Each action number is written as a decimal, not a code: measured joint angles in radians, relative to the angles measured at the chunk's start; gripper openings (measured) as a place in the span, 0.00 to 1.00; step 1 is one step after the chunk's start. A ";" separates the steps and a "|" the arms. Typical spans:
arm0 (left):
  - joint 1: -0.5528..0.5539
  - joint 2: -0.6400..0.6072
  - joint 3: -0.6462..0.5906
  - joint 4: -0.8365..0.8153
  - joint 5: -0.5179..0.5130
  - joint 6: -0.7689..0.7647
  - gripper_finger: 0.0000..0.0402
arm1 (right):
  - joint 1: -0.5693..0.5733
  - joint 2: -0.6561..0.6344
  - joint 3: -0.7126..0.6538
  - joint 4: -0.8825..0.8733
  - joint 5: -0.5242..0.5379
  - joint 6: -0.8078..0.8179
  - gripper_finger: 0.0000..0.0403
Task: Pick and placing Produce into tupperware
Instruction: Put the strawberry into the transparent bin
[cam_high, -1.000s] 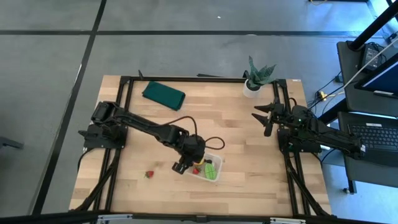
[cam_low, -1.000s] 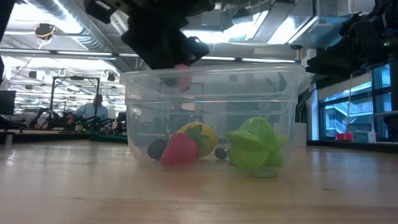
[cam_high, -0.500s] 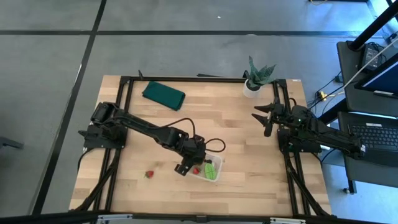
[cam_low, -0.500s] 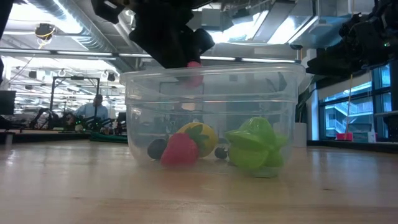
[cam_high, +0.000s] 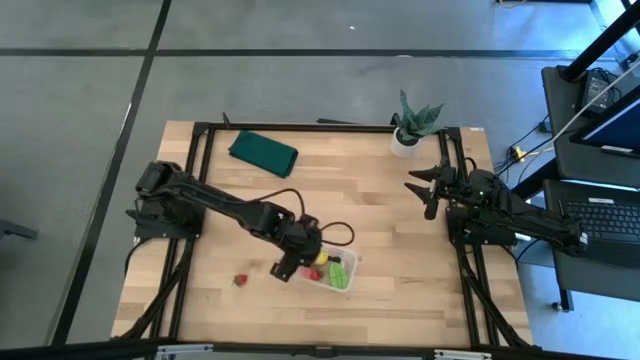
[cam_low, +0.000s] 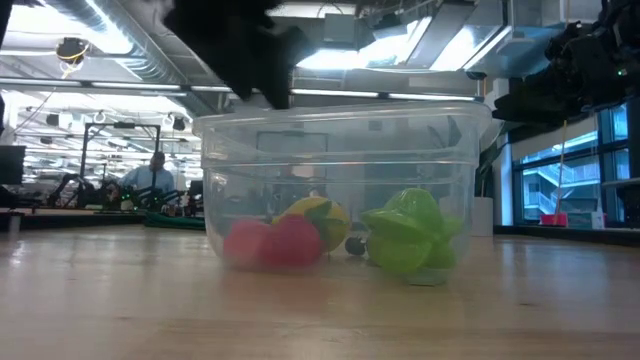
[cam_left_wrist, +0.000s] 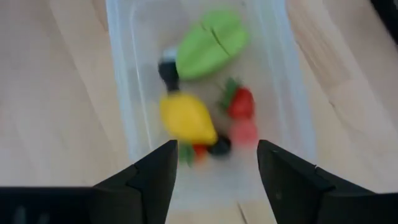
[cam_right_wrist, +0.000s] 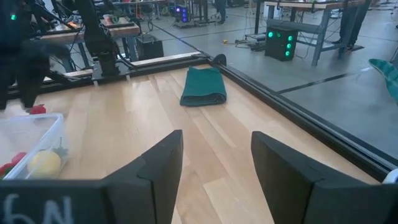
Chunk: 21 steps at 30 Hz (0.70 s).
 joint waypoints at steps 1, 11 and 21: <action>-0.001 -0.020 0.000 -0.040 -0.001 -0.035 0.53 | 0.000 0.000 0.000 0.000 0.000 0.000 0.48; -0.017 -0.235 0.000 -0.373 -0.005 -0.497 0.52 | 0.000 0.000 0.000 0.000 0.001 -0.001 0.48; -0.116 -0.350 0.000 -0.492 -0.005 -0.753 0.52 | 0.000 0.000 0.000 0.000 0.003 -0.004 0.48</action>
